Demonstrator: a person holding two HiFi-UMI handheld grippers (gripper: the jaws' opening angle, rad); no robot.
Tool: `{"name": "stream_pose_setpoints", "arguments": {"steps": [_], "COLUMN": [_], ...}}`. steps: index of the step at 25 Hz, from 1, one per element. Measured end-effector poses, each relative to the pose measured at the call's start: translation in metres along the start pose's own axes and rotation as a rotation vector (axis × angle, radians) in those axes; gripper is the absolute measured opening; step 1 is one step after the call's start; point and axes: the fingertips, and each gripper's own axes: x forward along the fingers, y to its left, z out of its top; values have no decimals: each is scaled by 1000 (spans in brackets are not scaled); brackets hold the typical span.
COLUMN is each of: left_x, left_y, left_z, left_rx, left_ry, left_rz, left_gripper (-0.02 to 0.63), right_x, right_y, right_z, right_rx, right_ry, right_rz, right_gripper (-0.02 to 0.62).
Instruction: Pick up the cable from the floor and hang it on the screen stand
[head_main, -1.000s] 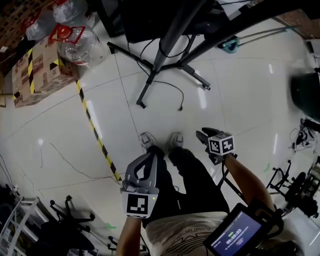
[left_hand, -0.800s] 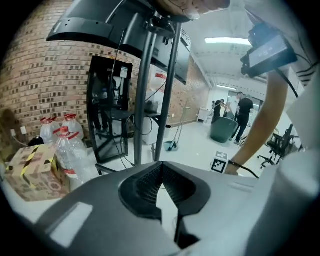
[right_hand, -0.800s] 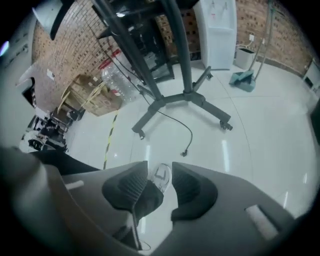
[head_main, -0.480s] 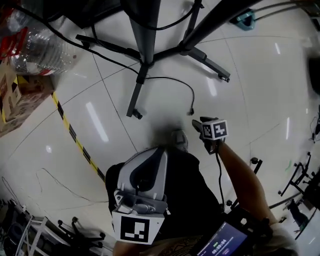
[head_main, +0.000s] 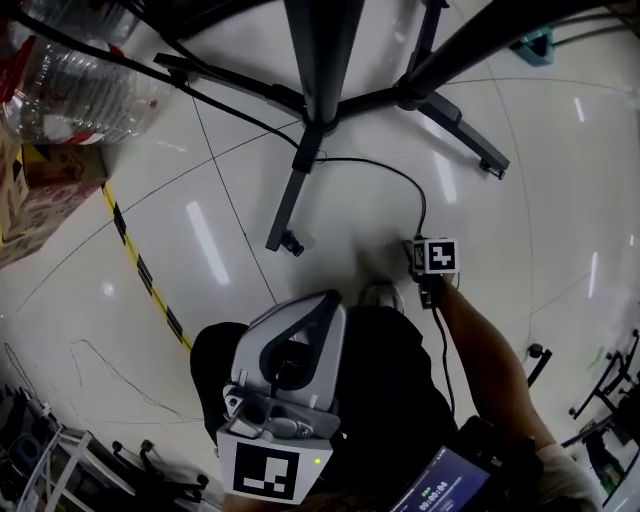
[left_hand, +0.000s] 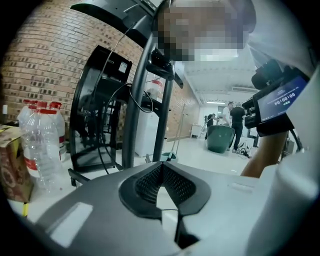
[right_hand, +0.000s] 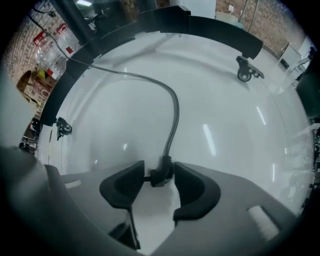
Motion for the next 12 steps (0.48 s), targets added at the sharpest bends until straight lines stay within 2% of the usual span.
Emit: {"name": "stream_pose_setpoints", "arguments": {"steps": [1,4,8,10,12], "left_x": [1,1,1,-1,-2], "left_y": [0,3,4,1,-3], "left_z": [-1,-4,0,2,6], "left_rx": [11,21,2,-11,-12], "left_ry": [1,11,8,9,11], "left_rz": [-1,2,3,-4,-12], "left_gripper": [18,18,18,18,18], "right_x": [1,1,1,-6,-22], "right_y": [-3,-4,-10,-5,10], "right_z": [0,-1,-2,7,22], "right_rx": [6,42,92,144,192], "right_ry": [-12,-53,-31,-71,-163], "right_rz": [-3,7,72,161,292], "right_gripper": [176,172,149,130,130]}}
